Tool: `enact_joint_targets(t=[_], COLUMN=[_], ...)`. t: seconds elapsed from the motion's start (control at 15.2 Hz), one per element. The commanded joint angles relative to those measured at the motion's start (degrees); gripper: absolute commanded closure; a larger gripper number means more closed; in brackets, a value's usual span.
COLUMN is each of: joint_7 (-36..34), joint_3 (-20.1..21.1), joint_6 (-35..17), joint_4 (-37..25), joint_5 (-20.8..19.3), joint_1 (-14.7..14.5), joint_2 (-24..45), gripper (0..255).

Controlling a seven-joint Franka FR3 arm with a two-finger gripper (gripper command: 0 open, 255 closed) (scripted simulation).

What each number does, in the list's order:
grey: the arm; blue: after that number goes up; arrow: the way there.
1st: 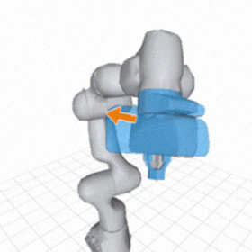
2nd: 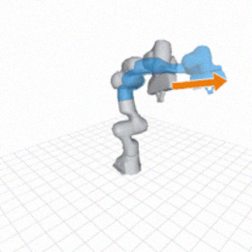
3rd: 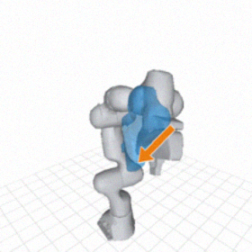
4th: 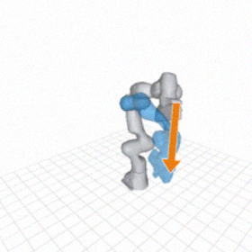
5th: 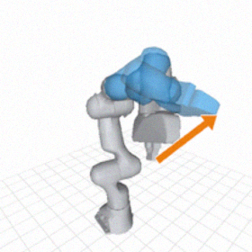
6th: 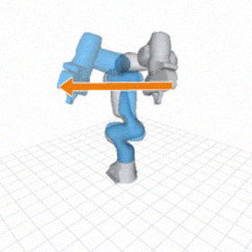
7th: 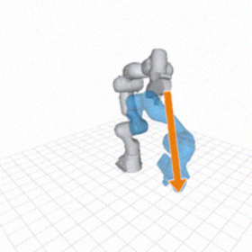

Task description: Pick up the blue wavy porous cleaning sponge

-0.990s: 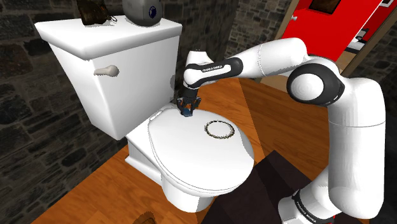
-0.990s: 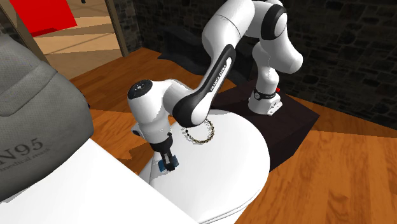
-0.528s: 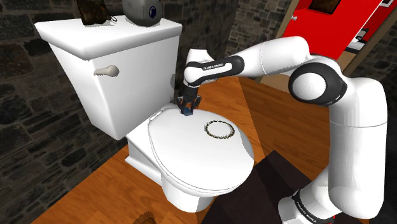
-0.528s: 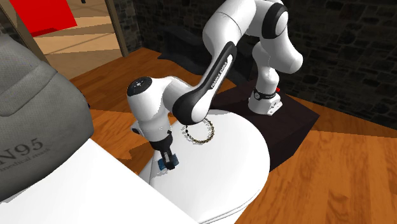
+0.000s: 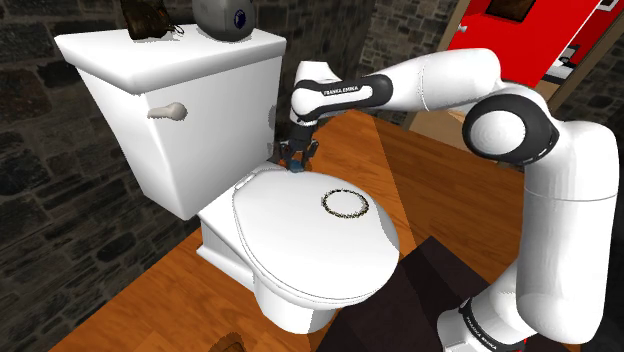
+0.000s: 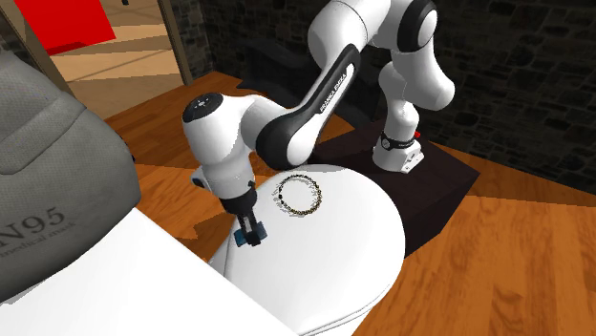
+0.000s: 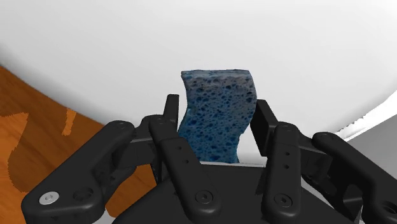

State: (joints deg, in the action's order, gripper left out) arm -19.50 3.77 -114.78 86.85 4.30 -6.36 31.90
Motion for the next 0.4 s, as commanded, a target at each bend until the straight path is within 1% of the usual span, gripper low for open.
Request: enact_joint_targets(t=[0.0,0.2,0.33], joint_7=[-0.1,-0.2,-0.2], joint_3=[0.0,0.0,0.0], joint_6=[1.2,3.1,3.2], joint_4=[-0.4,-1.5,-1.5], joint_5=[0.0,0.0,0.0], joint_1=[0.0,0.1,0.1], joint_2=[-0.8,-1.5,-1.6], gripper=[255,255,255])
